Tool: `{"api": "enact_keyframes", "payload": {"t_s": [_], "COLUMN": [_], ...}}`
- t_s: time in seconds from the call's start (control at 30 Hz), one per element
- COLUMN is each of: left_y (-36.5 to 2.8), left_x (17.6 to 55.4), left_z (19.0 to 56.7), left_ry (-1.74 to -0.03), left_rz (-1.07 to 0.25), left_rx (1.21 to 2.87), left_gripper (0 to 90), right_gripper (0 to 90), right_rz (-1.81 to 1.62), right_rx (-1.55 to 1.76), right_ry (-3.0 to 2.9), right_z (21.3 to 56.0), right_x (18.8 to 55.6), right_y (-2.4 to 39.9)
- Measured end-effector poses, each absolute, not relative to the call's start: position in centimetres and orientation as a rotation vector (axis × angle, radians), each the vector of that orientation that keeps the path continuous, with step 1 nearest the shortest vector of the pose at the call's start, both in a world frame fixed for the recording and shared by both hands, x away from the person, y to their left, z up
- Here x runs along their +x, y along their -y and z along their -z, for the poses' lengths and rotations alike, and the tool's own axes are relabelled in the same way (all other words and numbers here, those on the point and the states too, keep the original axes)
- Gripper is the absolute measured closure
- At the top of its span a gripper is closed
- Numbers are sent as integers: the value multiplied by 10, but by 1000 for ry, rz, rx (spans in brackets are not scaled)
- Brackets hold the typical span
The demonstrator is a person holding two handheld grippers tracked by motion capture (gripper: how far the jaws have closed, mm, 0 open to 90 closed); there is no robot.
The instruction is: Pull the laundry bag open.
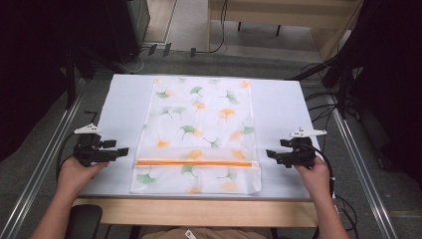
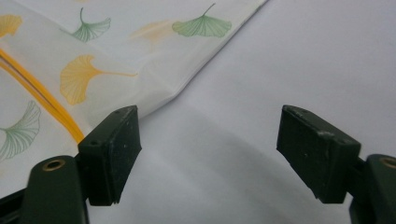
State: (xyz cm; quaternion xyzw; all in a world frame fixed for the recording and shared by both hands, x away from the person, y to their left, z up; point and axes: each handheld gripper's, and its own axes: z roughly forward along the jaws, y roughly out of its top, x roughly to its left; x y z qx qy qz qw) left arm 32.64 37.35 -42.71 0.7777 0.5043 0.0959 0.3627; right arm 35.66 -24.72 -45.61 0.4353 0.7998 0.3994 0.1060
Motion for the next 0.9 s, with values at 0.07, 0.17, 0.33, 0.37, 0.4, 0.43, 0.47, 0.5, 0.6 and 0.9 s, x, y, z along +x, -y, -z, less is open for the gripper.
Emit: {"api": "enact_keyframes", "payload": {"t_s": [0.07, 0.17, 0.33, 0.37, 0.4, 0.43, 0.47, 0.5, 0.6, 0.9], "left_y": [-375, -374, -373, -373, -372, -372, -371, -371, -369, -368], "left_x": [327, 327, 328, 328, 328, 328, 328, 328, 328, 329], "left_z": [427, 428, 429, 429, 430, 430, 430, 430, 431, 433], "left_ry": [-1304, -1308, -1305, -1308, -1306, -1306, -1306, -1306, -1304, -1315], "left_rz": [-256, -251, -242, -242, -242, -242, -239, -239, -239, -244], "left_rx": [2000, 2002, 2013, 2016, 2017, 2017, 2022, 2022, 2038, 2037], "left_gripper": [307, 307, 307, 308, 309, 309, 308, 309, 308, 293], "right_gripper": [236, 236, 235, 236, 236, 236, 236, 236, 236, 236], "right_rz": [-1138, -1129, -1114, -1112, -1109, -1109, -1106, -1106, -1104, -1096], "right_rx": [1295, 1292, 1291, 1292, 1290, 1290, 1293, 1293, 1291, 1289], "right_ry": [-2362, -2365, -2377, -2378, -2378, -2378, -2374, -2374, -2377, -2377], "right_z": [458, 460, 461, 461, 461, 461, 461, 461, 461, 462], "right_x": [357, 357, 357, 357, 357, 357, 357, 357, 358, 358], "right_y": [247, 246, 244, 244, 244, 244, 245, 245, 245, 245]}}
